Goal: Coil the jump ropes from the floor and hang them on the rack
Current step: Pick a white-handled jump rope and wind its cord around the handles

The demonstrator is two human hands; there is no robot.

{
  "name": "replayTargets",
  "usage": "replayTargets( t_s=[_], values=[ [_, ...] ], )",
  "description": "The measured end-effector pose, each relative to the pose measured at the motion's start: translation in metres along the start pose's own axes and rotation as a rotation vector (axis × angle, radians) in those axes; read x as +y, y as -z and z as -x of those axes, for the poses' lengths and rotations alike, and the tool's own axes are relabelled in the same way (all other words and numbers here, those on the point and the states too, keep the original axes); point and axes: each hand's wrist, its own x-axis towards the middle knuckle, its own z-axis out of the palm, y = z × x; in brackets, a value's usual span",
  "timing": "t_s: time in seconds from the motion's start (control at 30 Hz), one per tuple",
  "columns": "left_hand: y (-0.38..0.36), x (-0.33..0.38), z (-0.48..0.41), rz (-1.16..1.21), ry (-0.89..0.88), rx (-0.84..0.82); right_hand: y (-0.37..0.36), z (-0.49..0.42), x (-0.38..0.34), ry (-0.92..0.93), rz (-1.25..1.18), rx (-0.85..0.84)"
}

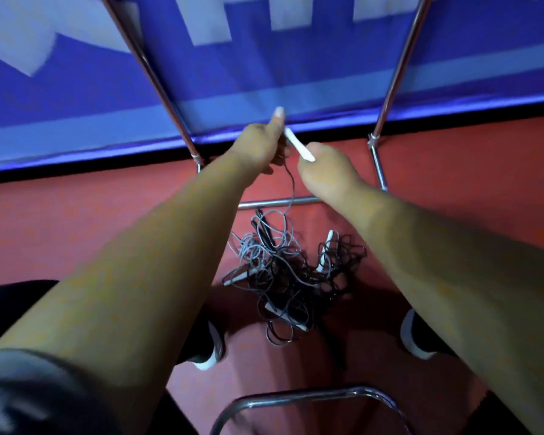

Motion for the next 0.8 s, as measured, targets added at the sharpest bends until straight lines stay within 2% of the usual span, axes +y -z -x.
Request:
replayTargets(
  t_s=[0.1, 0.17, 0.27, 0.4, 0.53, 0.6, 0.7, 0.8],
  values=[
    [0.027, 0.023, 0.028, 0.251, 0.058, 0.145, 0.036, 0.015, -0.045, 0.062, 0.041, 0.087],
    [0.036, 0.035, 0.051, 0.349, 0.101, 0.133, 0.061, 0.029, -0.076, 0.088, -0.013, 0.155],
    [0.043, 0.038, 0.082, 0.055, -0.022, -0.014, 0.092, 0.054, -0.119, 0.138, -0.183, 0.193],
    [0.044, 0.043, 0.122, -0.142, -0.114, -0.387, 0.131, 0.09, -0.167, 0.211, -0.477, 0.209],
    [0.053, 0.047, 0.136, -0.186, -0.147, -0.399, 0.16, 0.108, -0.181, 0.271, -0.603, 0.273],
    [0.055, 0.047, 0.142, -0.055, -0.105, -0.399, 0.162, 0.109, -0.173, 0.251, -0.585, 0.28],
    [0.057, 0.052, 0.142, 0.203, -0.113, -0.287, 0.151, 0.103, -0.148, 0.151, -0.491, 0.285],
    [0.057, 0.064, 0.139, 0.563, -0.141, -0.188, 0.129, 0.099, -0.111, 0.029, -0.338, 0.161]
  ],
)
